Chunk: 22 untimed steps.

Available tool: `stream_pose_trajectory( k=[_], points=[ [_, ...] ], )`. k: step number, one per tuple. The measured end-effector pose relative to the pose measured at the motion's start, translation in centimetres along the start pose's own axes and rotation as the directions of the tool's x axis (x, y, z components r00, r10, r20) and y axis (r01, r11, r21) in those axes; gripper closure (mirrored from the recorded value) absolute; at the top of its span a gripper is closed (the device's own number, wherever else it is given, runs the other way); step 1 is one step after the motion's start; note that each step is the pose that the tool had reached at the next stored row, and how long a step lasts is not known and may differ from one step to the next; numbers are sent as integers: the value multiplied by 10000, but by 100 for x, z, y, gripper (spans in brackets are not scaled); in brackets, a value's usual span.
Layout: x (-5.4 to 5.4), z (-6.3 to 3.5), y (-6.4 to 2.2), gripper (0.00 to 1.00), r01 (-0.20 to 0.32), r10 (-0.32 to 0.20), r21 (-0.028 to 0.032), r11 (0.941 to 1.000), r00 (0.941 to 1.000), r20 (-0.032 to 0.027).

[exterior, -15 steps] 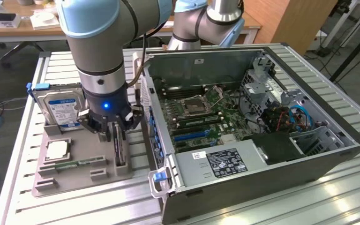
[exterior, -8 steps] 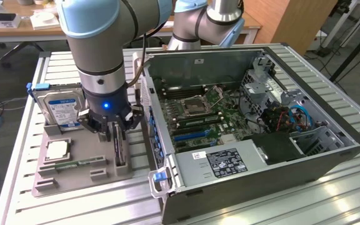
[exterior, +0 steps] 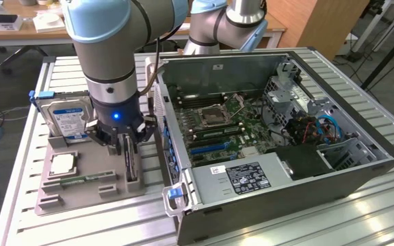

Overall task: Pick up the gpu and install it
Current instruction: 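Pick up the gpu and move the gpu toward the slot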

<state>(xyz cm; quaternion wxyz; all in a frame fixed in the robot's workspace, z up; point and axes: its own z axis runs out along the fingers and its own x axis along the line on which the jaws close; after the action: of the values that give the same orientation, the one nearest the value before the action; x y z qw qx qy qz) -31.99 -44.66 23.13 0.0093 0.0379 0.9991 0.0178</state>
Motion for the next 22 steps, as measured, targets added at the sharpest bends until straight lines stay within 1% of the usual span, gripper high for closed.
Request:
stream_pose_trajectory(
  k=[14, 16, 17, 22],
  points=[
    [0, 2, 0, 58, 21, -21, 0, 10000, 10000, -1],
    [0, 2, 0, 60, 21, -21, 0, 10000, 10000, -2],
    [0, 2, 0, 67, 21, -21, -1, 10000, 10000, -1],
    [0, 2, 0, 67, 21, -21, 0, 10000, 10000, -1]
  ],
)
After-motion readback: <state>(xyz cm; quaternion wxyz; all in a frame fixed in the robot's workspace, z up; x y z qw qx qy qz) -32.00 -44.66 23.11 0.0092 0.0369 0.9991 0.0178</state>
